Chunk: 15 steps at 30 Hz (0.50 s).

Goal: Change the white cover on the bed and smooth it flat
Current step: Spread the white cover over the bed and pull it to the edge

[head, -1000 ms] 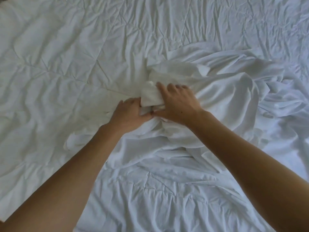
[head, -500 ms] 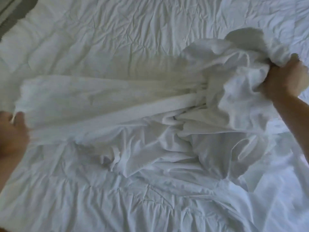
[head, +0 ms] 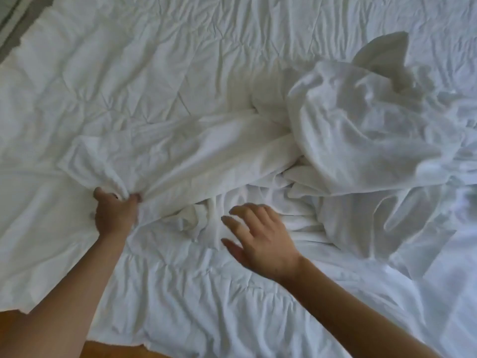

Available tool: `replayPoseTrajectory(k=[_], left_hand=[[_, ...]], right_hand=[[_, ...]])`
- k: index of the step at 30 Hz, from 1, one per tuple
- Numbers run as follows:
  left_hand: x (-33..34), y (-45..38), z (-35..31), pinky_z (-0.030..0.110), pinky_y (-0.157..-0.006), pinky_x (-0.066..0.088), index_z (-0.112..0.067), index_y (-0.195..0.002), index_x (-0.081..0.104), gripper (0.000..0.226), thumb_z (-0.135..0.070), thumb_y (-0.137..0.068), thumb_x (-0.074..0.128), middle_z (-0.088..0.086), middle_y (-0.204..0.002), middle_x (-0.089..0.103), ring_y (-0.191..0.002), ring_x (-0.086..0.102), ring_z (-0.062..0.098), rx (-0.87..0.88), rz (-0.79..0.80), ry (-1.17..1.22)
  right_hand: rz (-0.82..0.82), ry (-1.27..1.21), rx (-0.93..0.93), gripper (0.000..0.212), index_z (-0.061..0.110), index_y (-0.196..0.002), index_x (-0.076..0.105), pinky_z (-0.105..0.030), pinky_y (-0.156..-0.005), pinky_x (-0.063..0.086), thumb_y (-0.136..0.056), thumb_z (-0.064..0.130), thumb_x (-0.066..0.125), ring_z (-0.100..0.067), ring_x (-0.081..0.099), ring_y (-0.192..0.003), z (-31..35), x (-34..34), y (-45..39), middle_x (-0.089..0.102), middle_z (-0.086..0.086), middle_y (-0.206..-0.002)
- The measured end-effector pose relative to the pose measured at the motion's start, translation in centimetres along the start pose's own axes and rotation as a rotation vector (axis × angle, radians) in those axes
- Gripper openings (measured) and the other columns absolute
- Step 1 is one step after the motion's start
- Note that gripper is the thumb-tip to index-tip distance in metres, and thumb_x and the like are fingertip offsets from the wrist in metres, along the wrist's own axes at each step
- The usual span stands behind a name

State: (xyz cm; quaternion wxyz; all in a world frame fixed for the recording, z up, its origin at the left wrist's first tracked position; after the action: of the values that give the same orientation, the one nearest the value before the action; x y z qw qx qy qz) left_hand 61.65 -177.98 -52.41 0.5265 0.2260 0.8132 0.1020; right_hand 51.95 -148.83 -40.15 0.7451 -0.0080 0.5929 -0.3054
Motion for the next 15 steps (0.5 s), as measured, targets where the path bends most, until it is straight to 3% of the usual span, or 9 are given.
replayPoseTrajectory(k=[2,4,6,8,10,12,15], left_hand=[[0.0,-0.3,0.0,0.043,-0.096,0.037,0.007,-0.135,0.03,0.071,-0.023,-0.086,0.07,0.027,-0.123,0.055,-0.114,0.054,0.041,-0.007,0.018,0.025],[0.1,-0.6,-0.2,0.041,-0.1,0.035,0.006,-0.137,0.031,0.072,-0.024,-0.086,0.071,0.025,-0.128,0.053,-0.118,0.051,0.04,0.01,0.031,0.028],[0.1,-0.9,-0.1,0.041,-0.101,0.035,0.004,-0.136,0.034,0.069,-0.022,-0.085,0.072,0.023,-0.131,0.052,-0.12,0.05,0.04,0.006,0.046,0.059],[0.1,-1.6,0.4,0.043,-0.101,0.038,0.003,-0.133,0.038,0.065,-0.02,-0.083,0.073,0.022,-0.129,0.053,-0.118,0.052,0.039,0.012,0.076,0.098],[0.1,-2.6,1.3,0.046,-0.1,0.044,0.003,-0.13,0.043,0.061,-0.016,-0.081,0.074,0.021,-0.125,0.056,-0.113,0.056,0.038,0.006,0.11,0.139],[-0.2,-3.3,2.4,0.041,-0.095,0.048,0.003,-0.128,0.047,0.057,-0.012,-0.079,0.073,0.018,-0.122,0.058,-0.109,0.06,0.034,-0.02,0.115,0.219],[-0.5,-3.0,3.4,0.033,-0.087,0.048,0.003,-0.127,0.05,0.054,-0.009,-0.079,0.073,0.017,-0.121,0.061,-0.107,0.062,0.031,-0.05,0.104,0.332]], right_hand=[[0.246,0.039,0.085,0.056,0.013,-0.118,0.05,-0.035,-0.083,0.046,-0.081,0.054,0.065,-0.025,0.056,-0.096,2.6,5.1,2.4,0.061,-0.006,-0.109],[0.425,0.101,0.297,0.072,0.012,-0.124,0.049,-0.037,-0.09,0.047,-0.073,0.058,0.07,-0.025,0.054,-0.099,2.2,9.3,3.8,0.058,-0.006,-0.11],[0.432,0.132,0.467,0.061,0.009,-0.123,0.05,-0.039,-0.088,0.048,-0.075,0.04,0.072,-0.026,0.055,-0.092,1.2,11.6,3.9,0.057,-0.007,-0.102],[0.339,0.154,0.545,0.033,0.007,-0.109,0.057,-0.036,-0.075,0.05,-0.077,0.013,0.06,-0.025,0.057,-0.076,0.4,12.2,3.1,0.058,-0.005,-0.086],[0.295,0.142,0.6,0.024,0.009,-0.09,0.061,-0.032,-0.059,0.046,-0.067,0.001,0.064,-0.023,0.055,-0.059,-0.5,11.8,2.5,0.058,-0.003,-0.07],[0.306,0.074,0.58,0.024,0.01,-0.077,0.059,-0.028,-0.048,0.04,-0.062,0.002,0.075,-0.023,0.053,-0.049,-0.4,10.9,2.4,0.058,-0.003,-0.06],[0.367,-0.005,0.497,0.027,0.011,-0.069,0.054,-0.025,-0.04,0.035,-0.066,0.019,0.08,-0.022,0.051,-0.038,1.5,9.7,4.7,0.056,-0.001,-0.05]])
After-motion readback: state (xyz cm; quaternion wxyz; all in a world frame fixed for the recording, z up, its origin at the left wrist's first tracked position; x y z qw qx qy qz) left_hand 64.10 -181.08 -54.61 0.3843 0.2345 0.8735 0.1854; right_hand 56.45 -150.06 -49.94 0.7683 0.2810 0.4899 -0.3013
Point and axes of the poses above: each hand's wrist, its own y-axis away from the middle knuckle, its own x-axis out of the palm, z = x × y, the point moved 8 cm from there along -y, towards the middle knuckle
